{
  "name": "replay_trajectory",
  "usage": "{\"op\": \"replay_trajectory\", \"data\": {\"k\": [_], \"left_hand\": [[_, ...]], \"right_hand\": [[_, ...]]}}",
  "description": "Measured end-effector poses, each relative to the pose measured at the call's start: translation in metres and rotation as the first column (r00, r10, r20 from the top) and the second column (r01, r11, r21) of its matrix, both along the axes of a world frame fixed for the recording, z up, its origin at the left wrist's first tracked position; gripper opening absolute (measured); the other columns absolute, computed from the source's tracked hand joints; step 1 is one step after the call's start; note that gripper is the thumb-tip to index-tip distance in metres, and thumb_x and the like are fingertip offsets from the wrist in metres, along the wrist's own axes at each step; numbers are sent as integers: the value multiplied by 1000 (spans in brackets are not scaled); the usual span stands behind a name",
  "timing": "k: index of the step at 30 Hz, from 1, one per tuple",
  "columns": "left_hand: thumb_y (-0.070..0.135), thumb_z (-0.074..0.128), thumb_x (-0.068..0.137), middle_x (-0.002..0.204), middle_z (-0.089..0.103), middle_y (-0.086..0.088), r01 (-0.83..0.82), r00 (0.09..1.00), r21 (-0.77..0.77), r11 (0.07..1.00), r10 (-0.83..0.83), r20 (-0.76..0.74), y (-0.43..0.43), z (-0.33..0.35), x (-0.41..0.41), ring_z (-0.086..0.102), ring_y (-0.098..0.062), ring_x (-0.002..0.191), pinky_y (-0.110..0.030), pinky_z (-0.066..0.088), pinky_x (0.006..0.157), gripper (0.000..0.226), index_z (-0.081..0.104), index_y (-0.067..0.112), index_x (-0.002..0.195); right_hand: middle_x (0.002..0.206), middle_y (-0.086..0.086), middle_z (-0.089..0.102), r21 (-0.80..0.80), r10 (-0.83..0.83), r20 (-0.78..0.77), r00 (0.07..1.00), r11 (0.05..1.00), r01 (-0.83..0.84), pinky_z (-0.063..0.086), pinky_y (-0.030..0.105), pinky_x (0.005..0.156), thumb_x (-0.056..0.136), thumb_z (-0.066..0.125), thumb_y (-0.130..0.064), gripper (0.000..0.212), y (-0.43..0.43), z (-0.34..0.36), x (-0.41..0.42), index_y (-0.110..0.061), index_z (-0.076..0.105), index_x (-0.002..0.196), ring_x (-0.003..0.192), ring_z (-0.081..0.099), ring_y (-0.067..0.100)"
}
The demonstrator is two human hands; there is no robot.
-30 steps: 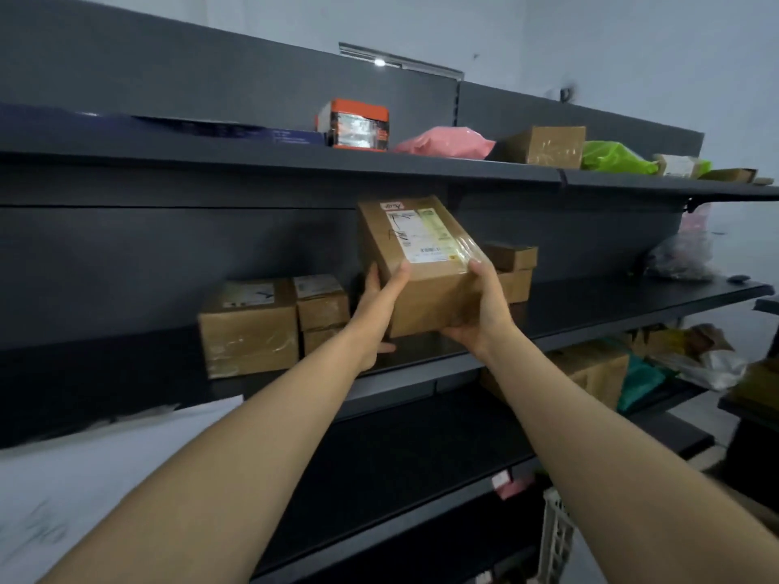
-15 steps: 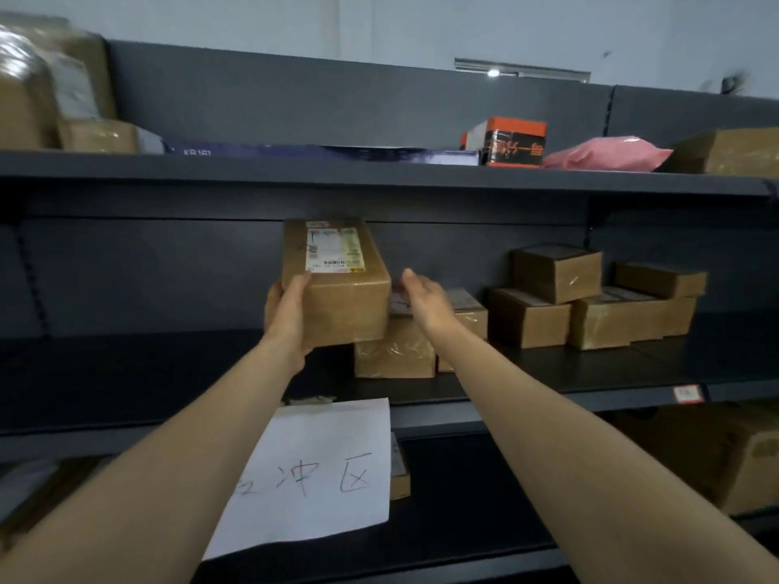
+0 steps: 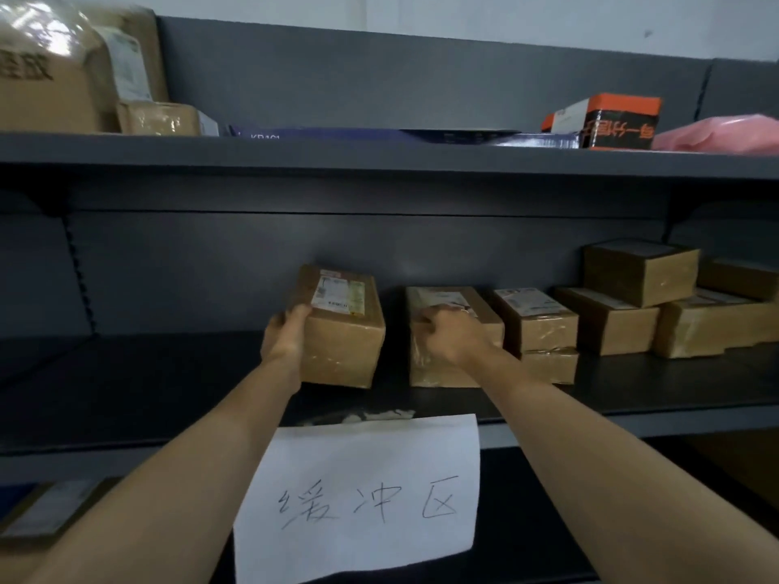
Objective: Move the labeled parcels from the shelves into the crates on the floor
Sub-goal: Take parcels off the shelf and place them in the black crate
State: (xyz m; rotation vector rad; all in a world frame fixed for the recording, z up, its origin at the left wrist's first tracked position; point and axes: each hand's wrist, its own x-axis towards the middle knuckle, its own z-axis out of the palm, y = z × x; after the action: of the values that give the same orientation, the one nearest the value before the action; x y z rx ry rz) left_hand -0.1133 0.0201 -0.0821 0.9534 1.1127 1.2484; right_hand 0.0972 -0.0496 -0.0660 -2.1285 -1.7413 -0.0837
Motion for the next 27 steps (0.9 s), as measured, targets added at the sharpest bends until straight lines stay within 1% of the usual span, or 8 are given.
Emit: {"op": "replay_trajectory", "data": {"k": [6,9,11,13,15,19,22,27], "left_hand": [[48,59,81,119,57,-14,64,993,-78,995,-71,-95,32,-15,-25,57,-34,104,-50,47,94,58,49,19,130],[45,61,83,119,56,-15,87,990,-58,995,-92,-105,42,-18,-31,55,-33,105,-49,46,96,59,46,16,133],[45,63,82,118,57,-15,115,989,-53,992,-119,-83,44,-20,-32,56,-32,104,-48,47,95,61,47,16,133],[47,64,81,118,58,-14,135,989,-84,987,-139,-43,46,-23,-29,56,-30,104,-45,47,95,59,49,16,130],[48,64,81,115,57,-12,145,989,-110,983,-147,-10,45,-26,-26,55,-29,103,-43,45,97,52,51,19,122],[52,64,77,115,60,-12,189,982,-99,977,-187,23,46,-32,-25,57,-30,104,-46,45,97,61,53,18,126],[48,65,77,114,61,-10,213,975,-67,975,-208,79,41,-33,-32,57,-29,104,-45,46,94,52,55,22,121],[41,66,78,118,61,-5,287,925,61,956,-293,241,23,-29,-43,57,-26,109,-46,48,92,53,51,29,127]], "right_hand": [[130,5,62,120,99,-104,990,989,-87,46,39,98,99,44,-25,34,8,-5,-37,-23,61,128,121,54,26],[123,7,63,321,-36,-139,990,944,79,49,39,91,98,47,-26,32,4,-7,-39,-21,62,125,112,57,27],[127,12,54,323,-204,-238,950,905,275,48,42,91,96,50,-30,36,4,-10,-30,-17,56,129,114,52,32],[130,15,47,165,-296,-499,814,890,425,47,45,94,92,57,-38,45,5,-12,-23,-13,51,130,113,51,34],[127,16,52,72,-231,-798,556,881,468,48,45,97,88,65,-38,54,8,-14,-19,-8,49,130,109,56,32],[120,14,59,60,-38,-979,201,888,456,49,45,94,86,68,-27,48,2,-15,-15,-11,51,129,108,58,33],[117,9,55,84,35,-991,130,917,391,49,43,80,89,64,-27,33,-12,-15,-17,-27,52,120,99,55,29],[116,3,48,180,159,-983,94,938,295,51,49,83,88,62,-32,37,-38,-14,-24,-33,44,121,104,50,28]]}}
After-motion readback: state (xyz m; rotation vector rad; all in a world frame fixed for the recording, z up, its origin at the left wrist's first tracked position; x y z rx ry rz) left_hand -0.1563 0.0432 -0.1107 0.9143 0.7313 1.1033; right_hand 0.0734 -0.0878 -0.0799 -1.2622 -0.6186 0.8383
